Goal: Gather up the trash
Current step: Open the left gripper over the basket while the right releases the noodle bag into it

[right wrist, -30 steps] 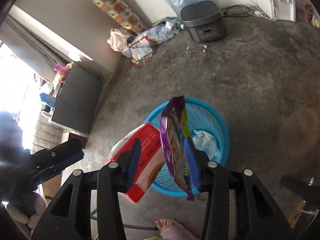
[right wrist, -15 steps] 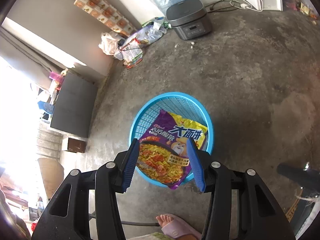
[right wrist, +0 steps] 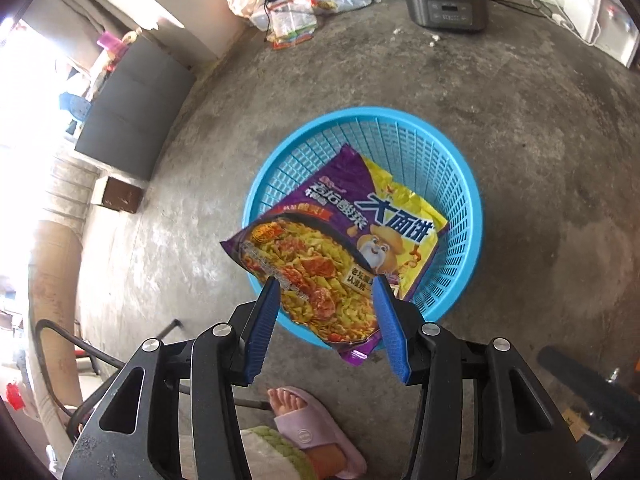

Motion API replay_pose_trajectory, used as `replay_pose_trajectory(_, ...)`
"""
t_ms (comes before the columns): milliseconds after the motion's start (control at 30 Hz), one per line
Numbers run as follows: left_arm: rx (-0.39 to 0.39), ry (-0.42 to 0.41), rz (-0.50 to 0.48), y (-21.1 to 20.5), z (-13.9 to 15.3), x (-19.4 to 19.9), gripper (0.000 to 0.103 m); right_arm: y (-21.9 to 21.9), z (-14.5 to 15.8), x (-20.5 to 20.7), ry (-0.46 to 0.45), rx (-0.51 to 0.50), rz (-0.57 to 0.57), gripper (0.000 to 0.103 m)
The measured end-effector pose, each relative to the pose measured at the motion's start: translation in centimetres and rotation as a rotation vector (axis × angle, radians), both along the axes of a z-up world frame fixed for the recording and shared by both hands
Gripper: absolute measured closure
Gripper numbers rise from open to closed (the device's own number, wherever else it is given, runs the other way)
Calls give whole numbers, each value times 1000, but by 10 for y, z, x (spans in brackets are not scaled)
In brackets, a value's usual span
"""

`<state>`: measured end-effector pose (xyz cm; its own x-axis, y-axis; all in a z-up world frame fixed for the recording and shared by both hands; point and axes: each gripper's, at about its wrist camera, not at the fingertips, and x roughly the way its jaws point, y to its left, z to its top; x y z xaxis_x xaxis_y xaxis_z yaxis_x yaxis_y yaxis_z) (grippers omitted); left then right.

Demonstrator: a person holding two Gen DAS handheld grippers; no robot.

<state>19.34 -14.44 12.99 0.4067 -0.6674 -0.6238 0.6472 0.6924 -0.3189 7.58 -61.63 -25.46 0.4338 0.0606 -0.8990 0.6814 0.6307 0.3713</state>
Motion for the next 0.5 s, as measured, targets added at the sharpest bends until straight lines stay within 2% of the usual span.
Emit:
replay_pose_trajectory(133, 23, -50, 232, 91, -9, -13, 32, -12, -73, 37, 195, 79, 20, 69)
replay_pose_trajectory(167, 20, -39, 289, 112, -14, -13, 32, -13, -92, 46, 255, 104, 37, 71)
replay_pose_trajectory(233, -1, -5, 393, 149, -24, -12, 32, -15, -121, 59, 307, 160, 52, 71)
replay_pose_trajectory(300, -17, 17, 478, 178, -34, -9, 32, -20, -146, 70, 346, 211, 45, 71)
replay_pose_trajectory(400, -1, 56, 595, 210, -48, 0, 32, -24, -178, 85, 425, 231, 71, 71)
replay_pose_trajectory(500, -10, 85, 664, 234, -57, 3, 32, -27, -207, 92, 516, 258, 83, 71)
